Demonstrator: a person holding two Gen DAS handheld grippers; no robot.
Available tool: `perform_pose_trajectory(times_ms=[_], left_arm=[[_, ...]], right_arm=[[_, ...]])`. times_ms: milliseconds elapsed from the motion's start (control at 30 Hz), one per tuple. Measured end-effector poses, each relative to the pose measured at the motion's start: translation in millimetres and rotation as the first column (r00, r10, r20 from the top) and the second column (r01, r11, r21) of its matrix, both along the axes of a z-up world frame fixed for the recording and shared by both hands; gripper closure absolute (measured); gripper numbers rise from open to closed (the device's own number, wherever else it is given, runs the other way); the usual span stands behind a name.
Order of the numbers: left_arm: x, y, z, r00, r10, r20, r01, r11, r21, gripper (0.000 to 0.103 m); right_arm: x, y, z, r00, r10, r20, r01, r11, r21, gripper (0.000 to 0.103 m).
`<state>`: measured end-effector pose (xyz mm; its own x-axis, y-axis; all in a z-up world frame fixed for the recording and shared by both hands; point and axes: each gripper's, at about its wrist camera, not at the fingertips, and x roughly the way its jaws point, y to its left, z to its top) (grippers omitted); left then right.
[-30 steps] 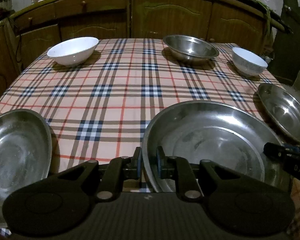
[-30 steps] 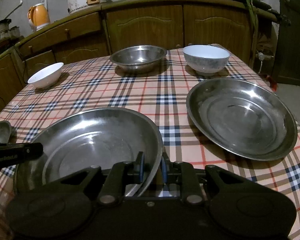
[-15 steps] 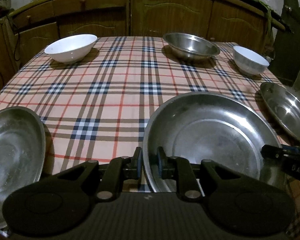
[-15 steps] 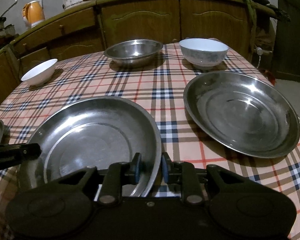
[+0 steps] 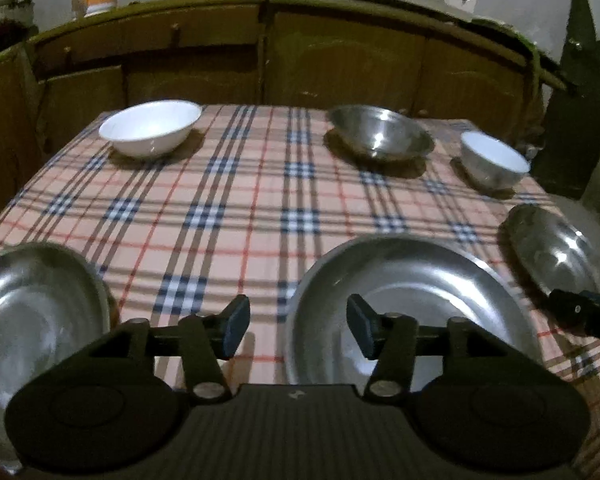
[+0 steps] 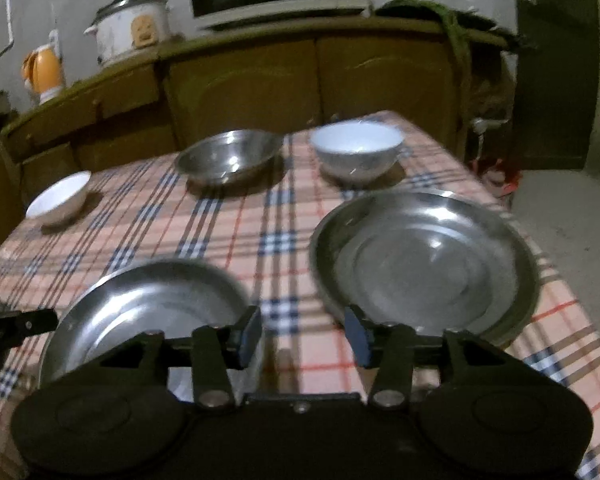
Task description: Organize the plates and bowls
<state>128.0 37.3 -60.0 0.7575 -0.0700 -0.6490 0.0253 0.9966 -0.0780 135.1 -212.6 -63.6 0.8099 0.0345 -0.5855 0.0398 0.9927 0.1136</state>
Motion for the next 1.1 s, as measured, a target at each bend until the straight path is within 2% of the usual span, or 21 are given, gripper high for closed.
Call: perform_pose_trajectory(times_ms=[200, 533, 733, 1100], left_arm=[[5, -26, 14, 0.997, -0.067, 0.025, 0.068, 0.998, -0.011, 0.044], [30, -95, 24, 0.981, -0.190, 0.043, 0.191, 0.981, -0.024, 0.042], [53, -131, 15, 0.973, -0.232, 0.012, 0.232, 0.972, -0.022, 0.042], [92, -173, -8, 0.959, -0.272, -0.076, 0.270, 0.962, -0.026, 0.043]], right_arm=[[0, -35, 12, 0.997, -0.075, 0.034, 0.075, 0.997, -0.004, 0.036], [11, -106, 8, 0.980, -0.200, 0.005, 0.200, 0.980, -0.005, 0.032], [26, -137, -2, 0.968, -0.248, -0.029, 0.249, 0.968, 0.014, 0.032], [54, -166, -22, 0.957, -0.277, -0.084, 0.282, 0.958, 0.052, 0.032]])
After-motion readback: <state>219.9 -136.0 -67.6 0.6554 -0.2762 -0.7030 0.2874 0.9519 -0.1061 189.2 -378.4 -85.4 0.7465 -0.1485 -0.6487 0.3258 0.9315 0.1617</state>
